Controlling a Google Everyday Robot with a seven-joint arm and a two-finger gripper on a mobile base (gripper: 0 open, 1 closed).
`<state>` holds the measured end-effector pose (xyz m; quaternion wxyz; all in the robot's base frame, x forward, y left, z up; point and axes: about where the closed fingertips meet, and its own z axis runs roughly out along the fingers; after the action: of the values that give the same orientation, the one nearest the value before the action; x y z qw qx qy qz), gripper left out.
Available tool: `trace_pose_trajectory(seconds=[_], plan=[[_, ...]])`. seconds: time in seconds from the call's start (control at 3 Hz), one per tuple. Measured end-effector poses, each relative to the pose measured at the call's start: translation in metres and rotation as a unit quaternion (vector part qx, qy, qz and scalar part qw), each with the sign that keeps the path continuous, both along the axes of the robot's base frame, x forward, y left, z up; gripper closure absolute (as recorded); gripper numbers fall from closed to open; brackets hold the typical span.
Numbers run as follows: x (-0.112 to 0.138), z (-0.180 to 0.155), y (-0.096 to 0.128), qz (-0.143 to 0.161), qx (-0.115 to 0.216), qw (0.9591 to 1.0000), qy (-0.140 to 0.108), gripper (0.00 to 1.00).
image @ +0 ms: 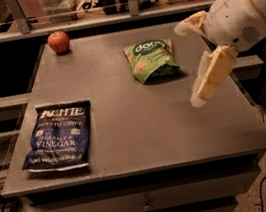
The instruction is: Move blue chip bag near apple
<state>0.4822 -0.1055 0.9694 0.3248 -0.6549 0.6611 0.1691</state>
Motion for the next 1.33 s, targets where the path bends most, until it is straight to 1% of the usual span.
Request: trace_pose_trajectory(seconds=[0.33, 1.0, 1.33], plan=[[-0.003, 0.005, 0.051, 0.026, 0.04, 0.9988, -0.011, 0.0], [-0.003, 0.006, 0.055, 0.026, 0.042, 0.9987, -0.013, 0.0], [-0.007, -0.015, 0.093, 0.059, 0.074, 0.9953, 0.023, 0.0]])
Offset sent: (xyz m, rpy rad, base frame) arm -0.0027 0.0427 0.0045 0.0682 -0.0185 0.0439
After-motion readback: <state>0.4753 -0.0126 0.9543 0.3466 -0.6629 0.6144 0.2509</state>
